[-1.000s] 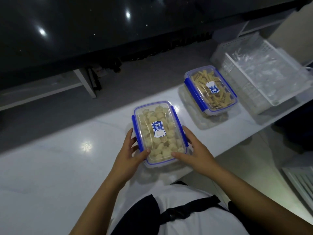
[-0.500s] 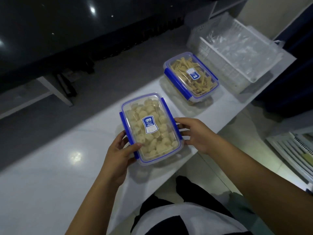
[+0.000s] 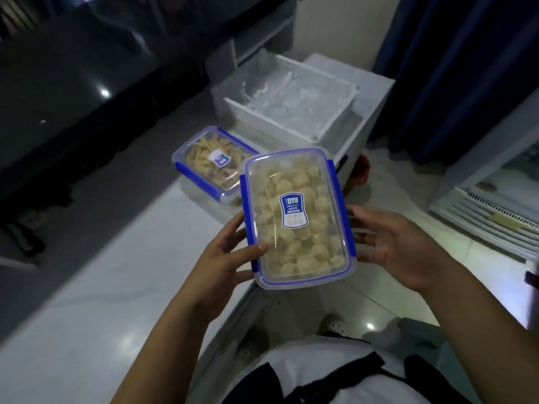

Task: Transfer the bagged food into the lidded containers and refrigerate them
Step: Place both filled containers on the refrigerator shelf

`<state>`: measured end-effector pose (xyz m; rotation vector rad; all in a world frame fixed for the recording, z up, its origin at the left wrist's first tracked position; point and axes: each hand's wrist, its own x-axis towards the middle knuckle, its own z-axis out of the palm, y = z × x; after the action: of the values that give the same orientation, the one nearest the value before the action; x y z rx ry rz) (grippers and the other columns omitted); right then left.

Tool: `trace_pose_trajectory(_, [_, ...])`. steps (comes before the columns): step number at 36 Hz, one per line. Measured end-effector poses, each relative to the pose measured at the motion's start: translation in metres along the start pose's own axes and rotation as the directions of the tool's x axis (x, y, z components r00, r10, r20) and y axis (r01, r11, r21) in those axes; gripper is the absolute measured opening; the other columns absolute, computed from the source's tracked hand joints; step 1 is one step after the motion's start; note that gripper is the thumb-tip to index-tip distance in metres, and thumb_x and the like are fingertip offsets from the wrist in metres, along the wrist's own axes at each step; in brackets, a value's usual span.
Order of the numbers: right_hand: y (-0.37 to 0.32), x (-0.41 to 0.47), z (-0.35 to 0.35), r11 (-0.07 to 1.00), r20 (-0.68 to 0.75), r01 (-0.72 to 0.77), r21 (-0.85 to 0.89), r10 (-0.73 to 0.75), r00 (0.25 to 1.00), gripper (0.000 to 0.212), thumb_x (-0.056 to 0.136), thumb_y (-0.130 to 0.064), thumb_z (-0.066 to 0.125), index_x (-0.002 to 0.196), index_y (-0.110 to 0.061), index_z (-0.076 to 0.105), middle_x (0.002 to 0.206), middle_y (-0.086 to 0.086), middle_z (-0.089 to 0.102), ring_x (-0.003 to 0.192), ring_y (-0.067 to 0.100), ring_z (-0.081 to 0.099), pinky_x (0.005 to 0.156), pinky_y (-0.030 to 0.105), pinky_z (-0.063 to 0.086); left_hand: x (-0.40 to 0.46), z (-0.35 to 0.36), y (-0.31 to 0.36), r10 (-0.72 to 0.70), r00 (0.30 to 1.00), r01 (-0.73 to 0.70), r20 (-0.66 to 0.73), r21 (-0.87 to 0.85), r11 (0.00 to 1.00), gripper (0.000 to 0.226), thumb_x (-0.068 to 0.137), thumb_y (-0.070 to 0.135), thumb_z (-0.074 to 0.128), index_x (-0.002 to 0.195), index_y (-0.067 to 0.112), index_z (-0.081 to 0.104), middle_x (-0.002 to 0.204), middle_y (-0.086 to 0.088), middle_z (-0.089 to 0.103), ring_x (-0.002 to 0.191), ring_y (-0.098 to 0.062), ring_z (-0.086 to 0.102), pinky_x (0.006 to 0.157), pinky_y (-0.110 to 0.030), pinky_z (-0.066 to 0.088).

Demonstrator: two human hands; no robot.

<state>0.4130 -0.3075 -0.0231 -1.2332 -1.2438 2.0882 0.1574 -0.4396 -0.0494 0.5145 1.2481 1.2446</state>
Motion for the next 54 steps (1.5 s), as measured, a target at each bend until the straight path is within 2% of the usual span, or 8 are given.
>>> trace_pose_trajectory(12, [0.012,-0.052,-0.204,0.984,-0.328,0.113,0.135,-0.063,0.943,0.03,0.085,-0.012,0.071,0.113,-0.023,0.075,0.112,0.016,0.072,0.093,0.026,0.072,0.069,0.034,0.058,0.124,0.197,-0.031,-0.189,0.918,0.114,0.349,0.223,0.968,0.074,0.078,0.013,0.08,0.14,0.043,0.053,0.132,-0.008,0.067,0.118,-0.033,0.067,0.083,-0.045,0.06])
trace_pose_trajectory(20, [0.013,-0.068,-0.299,0.965,-0.447,0.146,0.216,-0.035,0.894,0.028,0.088,-0.011,0.069,0.109,-0.026,0.077,0.109,0.013,0.074,0.091,0.023,0.072,0.069,0.032,0.058,0.192,0.3,-0.037,-0.37,0.826,0.214,0.426,0.371,0.904,0.088,0.074,0.009,0.082,0.145,0.042,0.043,0.125,-0.013,0.07,0.112,-0.038,0.069,0.083,-0.053,0.06])
trace_pose_trajectory(26, [-0.004,-0.044,-0.365,0.958,-0.522,0.147,0.248,0.004,0.853,0.027,0.087,-0.012,0.07,0.107,-0.029,0.078,0.098,0.009,0.076,0.081,0.018,0.07,0.067,0.032,0.058,0.27,0.367,-0.039,-0.501,0.738,0.27,0.453,0.481,0.834,0.081,0.066,0.011,0.087,0.138,0.028,0.055,0.125,-0.011,0.071,0.111,-0.032,0.07,0.075,-0.041,0.06])
trace_pose_trajectory(33, [-0.059,-0.001,-0.45,0.969,-0.584,0.112,0.219,0.038,0.811,0.035,0.077,-0.021,0.076,0.111,-0.027,0.076,0.102,0.01,0.076,0.082,0.017,0.071,0.069,0.032,0.057,0.377,0.447,-0.028,-0.606,0.629,0.348,0.487,0.52,0.78,0.07,0.068,0.005,0.078,0.133,0.021,0.058,0.124,-0.012,0.071,0.11,-0.031,0.071,0.081,-0.044,0.061])
trace_pose_trajectory(41, [-0.133,0.043,-0.532,0.969,-0.655,0.1,0.227,0.076,0.752,0.028,0.082,-0.016,0.075,0.109,-0.025,0.077,0.101,0.01,0.077,0.079,0.019,0.069,0.066,0.03,0.055,0.474,0.534,0.002,-0.653,0.567,0.382,0.502,0.542,0.749,0.086,0.056,0.02,0.089,0.135,0.024,0.057,0.125,-0.011,0.071,0.113,-0.032,0.069,0.088,-0.051,0.059])
trace_pose_trajectory(47, [-0.166,0.066,-0.591,0.974,-0.637,0.07,0.217,0.087,0.766,0.029,0.083,-0.02,0.074,0.112,-0.024,0.076,0.107,0.014,0.074,0.084,0.022,0.067,0.068,0.032,0.056,0.522,0.582,0.007,-0.655,0.57,0.375,0.496,0.553,0.744,0.083,0.056,0.023,0.092,0.133,0.023,0.061,0.127,-0.013,0.07,0.113,-0.034,0.069,0.084,-0.05,0.058])
trace_pose_trajectory(50, [-0.185,0.082,-0.625,0.982,-0.586,0.008,0.187,0.104,0.804,0.038,0.075,-0.043,0.076,0.11,-0.027,0.077,0.105,0.002,0.075,0.09,0.018,0.07,0.073,0.037,0.057,0.538,0.598,0.005,-0.627,0.628,0.383,0.462,0.518,0.765,0.088,0.046,0.029,0.098,0.127,0.023,0.065,0.124,-0.013,0.071,0.107,-0.033,0.072,0.074,-0.045,0.06])
trace_pose_trajectory(54, [-0.214,0.111,-0.679,0.975,-0.747,-0.136,-0.176,-0.042,0.663,0.036,0.085,-0.053,0.069,0.116,-0.035,0.07,0.136,-0.006,0.062,0.116,0.012,0.057,0.093,0.034,0.043,0.549,0.61,0.0,-0.574,0.719,0.393,0.392,0.452,0.801,0.08,0.053,0.026,0.092,0.128,0.021,0.064,0.121,-0.015,0.072,0.097,-0.03,0.075,0.064,-0.039,0.058])
